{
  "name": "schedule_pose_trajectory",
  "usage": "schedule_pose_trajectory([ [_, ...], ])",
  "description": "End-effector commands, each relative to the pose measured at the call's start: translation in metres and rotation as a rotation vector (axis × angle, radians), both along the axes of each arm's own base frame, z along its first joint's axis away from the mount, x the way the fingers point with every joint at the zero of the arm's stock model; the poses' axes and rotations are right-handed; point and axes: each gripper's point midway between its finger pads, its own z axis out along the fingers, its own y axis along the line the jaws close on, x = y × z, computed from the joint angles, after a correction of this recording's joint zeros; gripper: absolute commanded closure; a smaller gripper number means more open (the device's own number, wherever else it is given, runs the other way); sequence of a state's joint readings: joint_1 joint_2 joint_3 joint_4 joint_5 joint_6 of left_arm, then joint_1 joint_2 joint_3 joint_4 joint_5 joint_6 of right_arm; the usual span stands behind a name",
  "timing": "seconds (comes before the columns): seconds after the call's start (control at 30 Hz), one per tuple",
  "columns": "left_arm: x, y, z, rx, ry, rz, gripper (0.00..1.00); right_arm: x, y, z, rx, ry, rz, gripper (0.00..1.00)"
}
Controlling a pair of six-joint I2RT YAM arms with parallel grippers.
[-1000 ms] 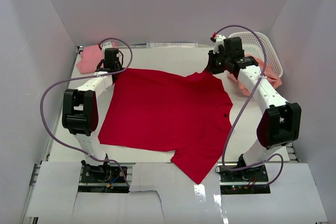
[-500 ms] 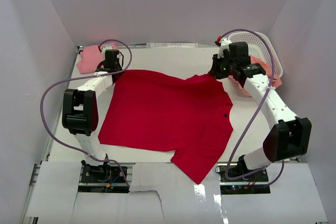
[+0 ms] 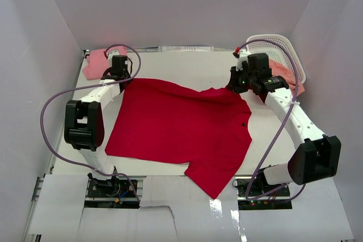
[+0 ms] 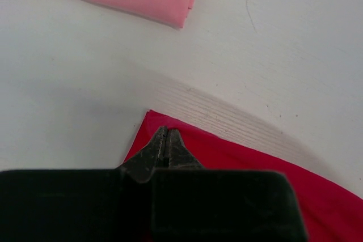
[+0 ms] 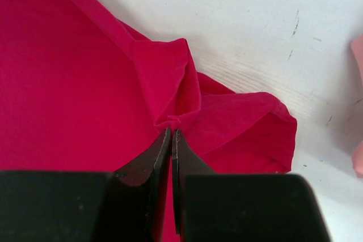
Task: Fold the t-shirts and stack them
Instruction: Fold the flattened tshirt in 1/3 of the way
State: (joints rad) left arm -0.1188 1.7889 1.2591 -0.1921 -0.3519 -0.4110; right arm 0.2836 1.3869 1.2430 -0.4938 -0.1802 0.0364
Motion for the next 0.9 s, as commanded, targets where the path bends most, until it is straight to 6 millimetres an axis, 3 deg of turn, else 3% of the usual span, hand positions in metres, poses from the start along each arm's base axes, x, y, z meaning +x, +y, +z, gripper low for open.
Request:
schedule_pose_trajectory([
  [0.0,-0.009,0.009,0.027,0.004,-0.043,0.034,1.00,-0.007,-0.001,0.009,0.014,-0.021,-0.014,0.92],
  [0.23,-0.020,0.010,0.018,0.010,-0.007,0.031,1.00,-0.024,-0.004,-0.006,0.010,0.029,-0.033,0.92],
  [0.87,-0.035,0.018,0.019,0.062,0.039,0.030,1.00,-0.055,-0.013,-0.025,-0.003,0.096,-0.070,0.92],
])
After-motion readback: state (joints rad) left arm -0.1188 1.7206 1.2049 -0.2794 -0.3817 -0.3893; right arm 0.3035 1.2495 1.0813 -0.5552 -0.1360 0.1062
